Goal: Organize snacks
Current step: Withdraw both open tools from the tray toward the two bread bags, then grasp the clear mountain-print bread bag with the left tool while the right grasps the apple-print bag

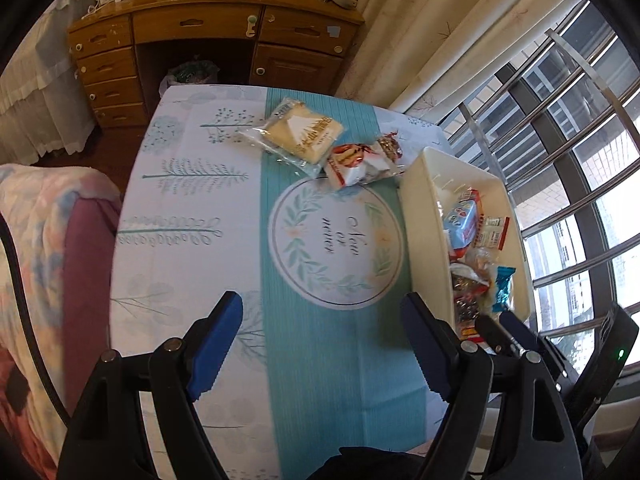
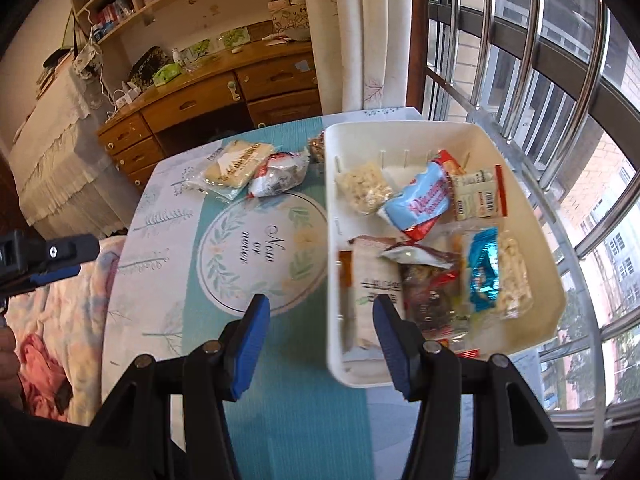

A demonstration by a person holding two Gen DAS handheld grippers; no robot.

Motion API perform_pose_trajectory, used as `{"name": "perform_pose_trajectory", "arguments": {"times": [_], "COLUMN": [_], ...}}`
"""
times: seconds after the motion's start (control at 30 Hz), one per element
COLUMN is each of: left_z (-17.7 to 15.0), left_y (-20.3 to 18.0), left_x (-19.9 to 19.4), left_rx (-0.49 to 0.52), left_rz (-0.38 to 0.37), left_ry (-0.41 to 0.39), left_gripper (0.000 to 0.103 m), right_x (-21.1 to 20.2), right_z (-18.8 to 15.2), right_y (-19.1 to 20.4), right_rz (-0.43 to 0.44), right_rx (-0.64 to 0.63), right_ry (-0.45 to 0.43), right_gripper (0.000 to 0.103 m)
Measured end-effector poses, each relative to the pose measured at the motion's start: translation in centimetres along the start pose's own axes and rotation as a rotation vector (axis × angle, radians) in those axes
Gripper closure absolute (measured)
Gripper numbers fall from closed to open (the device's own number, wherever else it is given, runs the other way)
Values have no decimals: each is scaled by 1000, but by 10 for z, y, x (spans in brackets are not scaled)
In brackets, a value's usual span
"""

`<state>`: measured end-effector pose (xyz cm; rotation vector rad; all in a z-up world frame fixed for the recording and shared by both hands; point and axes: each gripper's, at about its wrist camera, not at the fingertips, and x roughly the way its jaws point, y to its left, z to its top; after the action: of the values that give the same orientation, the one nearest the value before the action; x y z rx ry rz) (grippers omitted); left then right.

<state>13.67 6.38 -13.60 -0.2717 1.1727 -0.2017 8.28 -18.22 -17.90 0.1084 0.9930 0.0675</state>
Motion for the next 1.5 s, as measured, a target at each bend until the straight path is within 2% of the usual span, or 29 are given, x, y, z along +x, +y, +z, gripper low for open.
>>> {"name": "perform_pose_trajectory", "arguments": {"times": [0.27, 0.43, 0.6, 0.7, 0.93, 1.1, 1.27, 1.5], "left_z": [20, 39, 67, 86, 137, 168, 200, 231], "left_y": [42, 52, 49, 41, 20, 8, -1, -9], "left_x": [5, 19, 37, 48, 79, 109, 153, 213], "left_rx": [115, 164, 215, 260, 326, 328, 293, 244], "left_rz": [23, 34, 52, 92, 149, 157, 169, 163], "left_ry": [46, 75, 94, 104, 120, 144, 206, 286], "left_gripper": [22, 22, 22, 22, 22, 22, 22, 22], "right_x": [19, 31, 45, 55, 82, 106, 129, 157], "right_z": [20, 39, 69, 90, 137, 163, 183, 195], "right_y": [44, 62, 75, 77, 68, 51, 37, 32], "right_rz": [14, 17, 47, 58, 102, 110, 131, 109], "right_rx": [72, 90, 69, 58, 112, 180, 230, 130], "right_ry": [-17, -10, 8, 17, 45, 84, 130, 158], "right_gripper": [49, 49, 49, 49, 48, 48, 48, 41]}}
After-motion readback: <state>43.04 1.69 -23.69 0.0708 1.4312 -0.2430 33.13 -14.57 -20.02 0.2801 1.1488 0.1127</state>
